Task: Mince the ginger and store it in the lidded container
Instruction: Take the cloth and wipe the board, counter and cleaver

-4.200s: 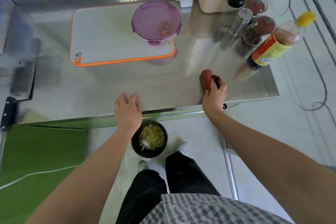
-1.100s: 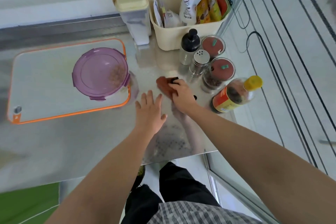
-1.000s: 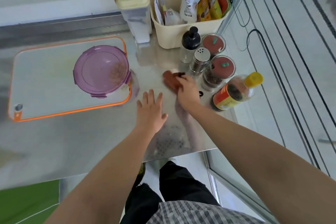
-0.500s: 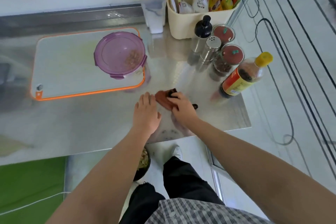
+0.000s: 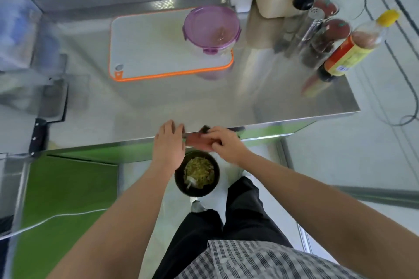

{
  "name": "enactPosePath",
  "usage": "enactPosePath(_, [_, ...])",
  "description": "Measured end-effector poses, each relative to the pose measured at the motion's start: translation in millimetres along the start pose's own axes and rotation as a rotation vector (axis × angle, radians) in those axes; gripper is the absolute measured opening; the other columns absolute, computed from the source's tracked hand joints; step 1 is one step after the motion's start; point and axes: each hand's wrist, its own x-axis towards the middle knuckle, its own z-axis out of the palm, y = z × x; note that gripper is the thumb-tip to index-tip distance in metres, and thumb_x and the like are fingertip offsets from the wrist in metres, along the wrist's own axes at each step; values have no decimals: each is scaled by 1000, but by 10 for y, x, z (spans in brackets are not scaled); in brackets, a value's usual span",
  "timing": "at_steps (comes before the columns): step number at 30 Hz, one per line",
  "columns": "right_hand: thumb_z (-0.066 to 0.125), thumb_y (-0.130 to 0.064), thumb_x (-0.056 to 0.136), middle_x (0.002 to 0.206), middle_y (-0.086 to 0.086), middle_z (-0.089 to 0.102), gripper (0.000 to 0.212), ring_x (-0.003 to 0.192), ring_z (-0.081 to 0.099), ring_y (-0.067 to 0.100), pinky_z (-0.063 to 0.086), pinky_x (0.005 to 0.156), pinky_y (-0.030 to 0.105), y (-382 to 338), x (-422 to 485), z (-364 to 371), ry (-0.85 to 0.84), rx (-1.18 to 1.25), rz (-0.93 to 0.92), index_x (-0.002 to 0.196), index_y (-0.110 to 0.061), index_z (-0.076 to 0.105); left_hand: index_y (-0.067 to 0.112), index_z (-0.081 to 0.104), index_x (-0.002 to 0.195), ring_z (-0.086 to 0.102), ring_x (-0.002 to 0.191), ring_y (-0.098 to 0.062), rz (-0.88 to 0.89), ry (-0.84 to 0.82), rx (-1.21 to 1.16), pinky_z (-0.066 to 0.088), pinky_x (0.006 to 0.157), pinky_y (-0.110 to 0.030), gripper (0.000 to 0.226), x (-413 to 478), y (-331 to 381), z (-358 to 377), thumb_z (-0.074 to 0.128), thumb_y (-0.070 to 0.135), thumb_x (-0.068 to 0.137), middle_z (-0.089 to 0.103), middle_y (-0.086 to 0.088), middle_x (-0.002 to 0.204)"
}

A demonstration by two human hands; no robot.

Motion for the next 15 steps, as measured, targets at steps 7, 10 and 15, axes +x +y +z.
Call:
enactPosePath(7, [48,7,83,134,14,51,45,119,50,29,34,100,23,-186,62,269,205,-20,177,124,-5,61,11,33,143,31,135,-30,-25,-25,-13,29,112,-37,56,-311,-512,52,51,14,90,29,-12,149])
enactPosePath(10, [46,11,82,127,9,56,49,111,52,20,36,95,18,-431,68,326,108,95,97,123,-8,62,8,32,143,29,137,-30,-47,-17,-28,29,112,-38,55,-384,-626,41,51,14,91,29,-14,150])
enactPosePath(15, [47,5,85,139,13,47,49,120,47,30,37,104,36,-486,300,436,173,-70,163,132,-8,54,7,27,145,25,139,-30,-154,-39,-54,27,113,-39,58,-471,-816,19,51,14,92,26,-15,152])
